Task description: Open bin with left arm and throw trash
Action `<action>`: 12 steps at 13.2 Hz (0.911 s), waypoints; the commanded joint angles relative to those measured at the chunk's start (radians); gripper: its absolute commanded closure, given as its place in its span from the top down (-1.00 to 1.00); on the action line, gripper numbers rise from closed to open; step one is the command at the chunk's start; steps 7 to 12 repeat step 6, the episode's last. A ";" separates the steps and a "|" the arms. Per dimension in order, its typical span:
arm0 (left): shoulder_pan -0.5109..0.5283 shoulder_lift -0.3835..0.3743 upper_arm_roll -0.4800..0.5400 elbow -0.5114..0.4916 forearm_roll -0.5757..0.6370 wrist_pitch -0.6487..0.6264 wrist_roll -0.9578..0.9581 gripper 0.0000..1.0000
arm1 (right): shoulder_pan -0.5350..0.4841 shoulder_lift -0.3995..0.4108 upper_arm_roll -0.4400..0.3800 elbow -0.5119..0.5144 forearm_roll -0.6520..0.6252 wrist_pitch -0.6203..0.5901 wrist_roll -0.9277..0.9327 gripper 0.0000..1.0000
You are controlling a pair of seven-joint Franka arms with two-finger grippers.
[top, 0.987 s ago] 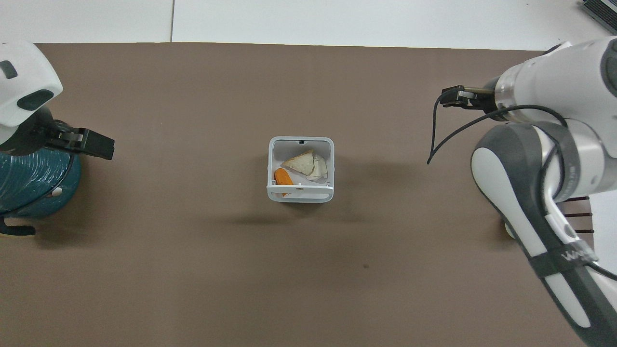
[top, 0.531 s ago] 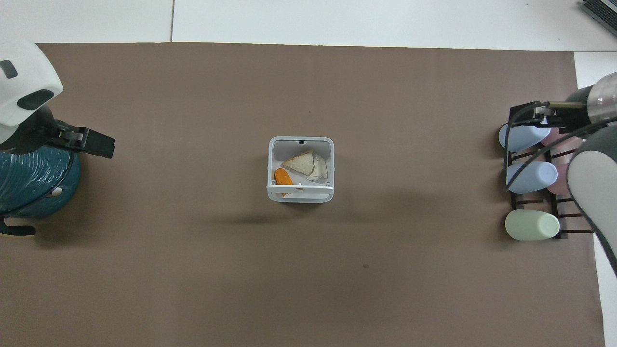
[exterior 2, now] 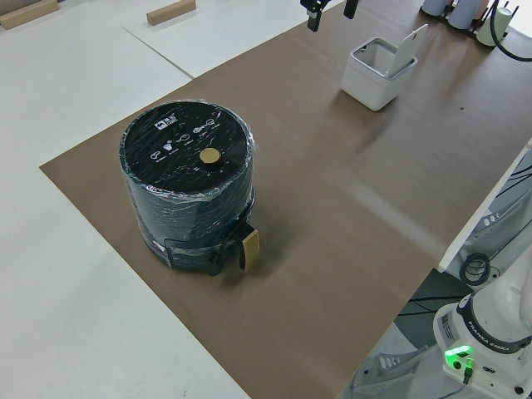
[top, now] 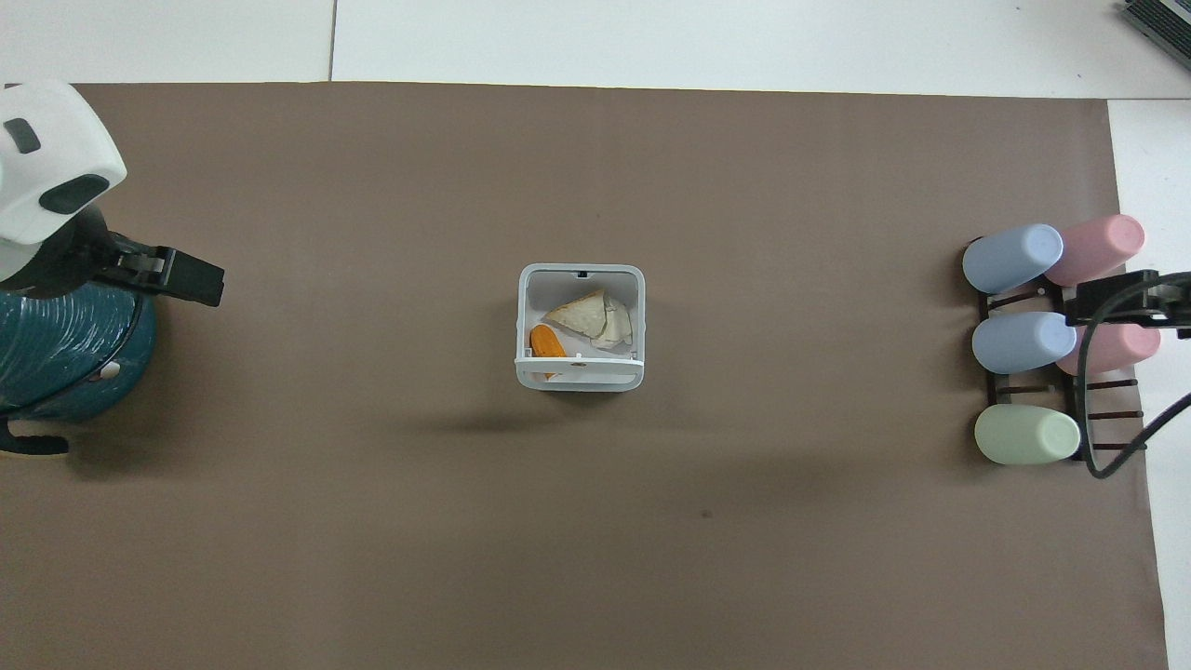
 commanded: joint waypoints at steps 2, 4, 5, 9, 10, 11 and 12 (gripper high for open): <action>0.004 -0.019 0.002 -0.028 -0.007 0.024 0.012 1.00 | -0.001 -0.012 0.014 -0.025 0.000 -0.012 -0.019 1.00; 0.004 -0.018 0.002 -0.028 -0.007 0.024 0.012 1.00 | -0.001 -0.015 0.016 -0.033 0.000 -0.004 -0.020 1.00; 0.004 -0.018 0.002 -0.028 -0.007 0.022 0.012 1.00 | -0.001 -0.021 0.017 -0.039 0.000 -0.004 -0.019 1.00; 0.004 -0.019 0.002 -0.028 -0.007 0.022 0.012 1.00 | 0.001 -0.023 0.017 -0.045 0.000 -0.001 -0.017 1.00; 0.004 -0.019 0.002 -0.028 -0.007 0.022 0.012 1.00 | 0.001 -0.023 0.017 -0.045 0.000 -0.001 -0.017 1.00; 0.004 -0.019 0.002 -0.028 -0.007 0.022 0.012 1.00 | 0.001 -0.023 0.017 -0.045 0.000 -0.001 -0.017 1.00; 0.004 -0.019 0.002 -0.028 -0.007 0.022 0.012 1.00 | 0.001 -0.023 0.017 -0.045 0.000 -0.001 -0.017 1.00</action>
